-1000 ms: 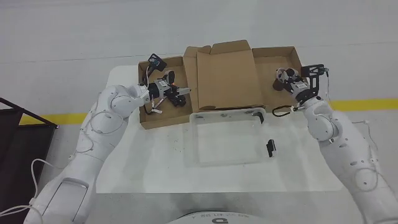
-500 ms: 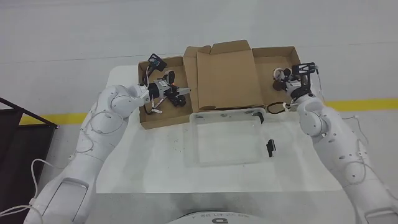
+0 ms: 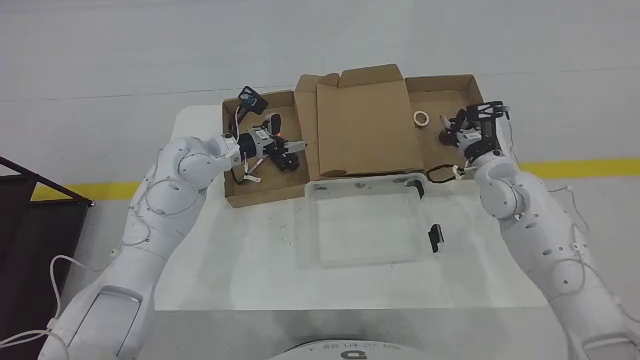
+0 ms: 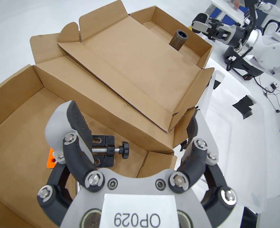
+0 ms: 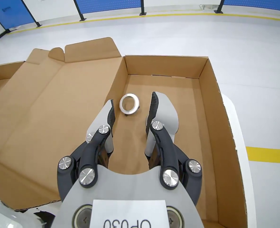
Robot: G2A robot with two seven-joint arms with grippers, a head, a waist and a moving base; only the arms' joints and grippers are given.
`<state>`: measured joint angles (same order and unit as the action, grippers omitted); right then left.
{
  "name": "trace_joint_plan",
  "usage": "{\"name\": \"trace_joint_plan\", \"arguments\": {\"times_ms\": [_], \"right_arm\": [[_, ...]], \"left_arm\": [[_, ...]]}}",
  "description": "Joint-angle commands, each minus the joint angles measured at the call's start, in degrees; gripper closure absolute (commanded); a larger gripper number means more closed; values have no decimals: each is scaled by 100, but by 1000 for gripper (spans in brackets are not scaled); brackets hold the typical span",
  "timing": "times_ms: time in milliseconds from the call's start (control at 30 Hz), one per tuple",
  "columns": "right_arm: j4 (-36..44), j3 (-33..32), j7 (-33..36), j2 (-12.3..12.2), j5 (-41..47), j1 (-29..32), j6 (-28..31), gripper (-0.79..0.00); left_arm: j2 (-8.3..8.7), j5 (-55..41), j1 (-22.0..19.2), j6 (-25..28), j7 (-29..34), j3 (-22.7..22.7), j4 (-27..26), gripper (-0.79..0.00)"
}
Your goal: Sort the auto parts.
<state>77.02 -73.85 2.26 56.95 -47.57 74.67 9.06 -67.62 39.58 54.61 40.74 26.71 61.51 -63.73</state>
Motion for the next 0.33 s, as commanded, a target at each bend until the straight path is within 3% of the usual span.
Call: {"name": "trace_joint_plan", "arguments": {"times_ms": [0, 300], "right_arm": [[63, -164, -293, -5, 264, 48, 335, -317], [179, -896, -1115, -56, 1083, 373, 1828, -339]], "left_arm": [[0, 0, 0, 0, 0, 0, 0, -785], [0, 0, 0, 0, 0, 0, 0, -785]]}}
